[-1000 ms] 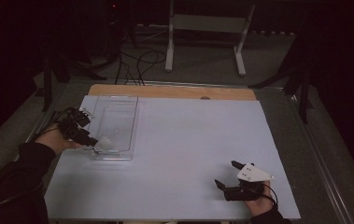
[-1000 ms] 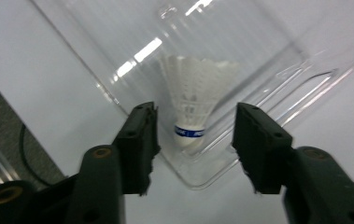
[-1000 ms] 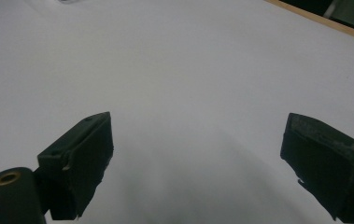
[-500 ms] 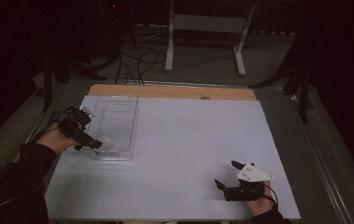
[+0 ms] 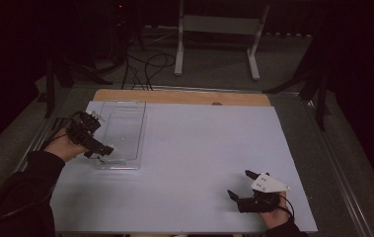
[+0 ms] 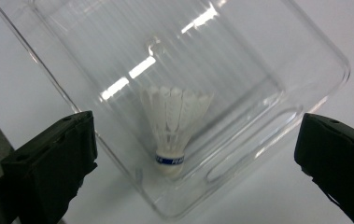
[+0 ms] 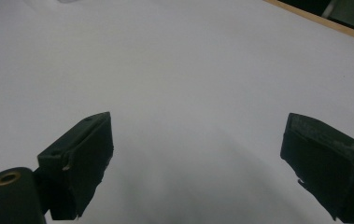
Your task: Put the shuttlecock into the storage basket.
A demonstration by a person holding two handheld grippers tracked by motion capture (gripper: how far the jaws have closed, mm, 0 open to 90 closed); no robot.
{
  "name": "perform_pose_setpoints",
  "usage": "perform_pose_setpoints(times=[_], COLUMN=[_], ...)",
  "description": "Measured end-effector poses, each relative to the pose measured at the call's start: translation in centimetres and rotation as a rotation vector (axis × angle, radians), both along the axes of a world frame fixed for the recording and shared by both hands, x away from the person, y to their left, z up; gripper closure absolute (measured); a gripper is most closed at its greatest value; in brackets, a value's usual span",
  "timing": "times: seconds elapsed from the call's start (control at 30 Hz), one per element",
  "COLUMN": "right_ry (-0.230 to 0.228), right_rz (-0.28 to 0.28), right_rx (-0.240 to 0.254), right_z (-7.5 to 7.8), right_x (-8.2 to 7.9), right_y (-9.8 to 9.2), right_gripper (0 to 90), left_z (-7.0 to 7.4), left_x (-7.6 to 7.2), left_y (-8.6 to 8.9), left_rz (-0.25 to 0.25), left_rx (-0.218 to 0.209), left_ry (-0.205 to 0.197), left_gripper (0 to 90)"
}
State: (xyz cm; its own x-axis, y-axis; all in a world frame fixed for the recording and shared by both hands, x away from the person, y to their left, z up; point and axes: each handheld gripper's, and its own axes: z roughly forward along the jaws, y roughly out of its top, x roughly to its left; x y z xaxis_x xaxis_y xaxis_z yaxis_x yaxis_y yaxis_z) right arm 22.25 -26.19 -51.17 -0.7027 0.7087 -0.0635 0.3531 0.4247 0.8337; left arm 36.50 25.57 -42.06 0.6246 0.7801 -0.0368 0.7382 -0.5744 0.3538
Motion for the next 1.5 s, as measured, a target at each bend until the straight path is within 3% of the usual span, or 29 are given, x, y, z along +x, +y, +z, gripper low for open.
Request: perform_pose_setpoints(times=[0.13,0.33,0.5,0.67,0.87,1.17,1.5], right_ry=[-0.001,0.002,0.002,0.003,0.006,0.000,-0.001], right_rz=[0.000,-0.008,-0.011,-0.011,-0.007,-0.001,0.000], right_rx=[-0.002,0.002,0.002,0.000,0.005,0.006,0.004], right_z=[0.0,0.0,0.0,-0.1,-0.1,0.0,0.0], right_x=[-0.1,-0.2,-0.2,-0.2,-0.1,0.1,0.0], right_y=[0.0,-0.3,-0.2,-0.2,-0.2,0.0,0.0], right_gripper=[9.1,9.1,9.1,9.2,9.1,9.1,9.2], left_z=[-0.2,0.2,0.3,0.4,1.2,2.3,3.0], left_x=[0.1,0.2,0.3,0.4,0.5,0.7,0.2], left_y=[-0.6,-1.3,-2.5,-3.0,-4.0,-6.6,-9.0], left_rz=[-0.009,-0.038,-0.081,-0.085,-0.070,-0.115,-0.180], left_rx=[0.012,-0.013,-0.043,-0.034,-0.079,-0.124,-0.138], left_ry=[-0.003,-0.026,-0.070,-0.069,-0.100,-0.133,-0.157], left_gripper=[0.1,0.2,0.2,0.2,0.2,0.2,0.2])
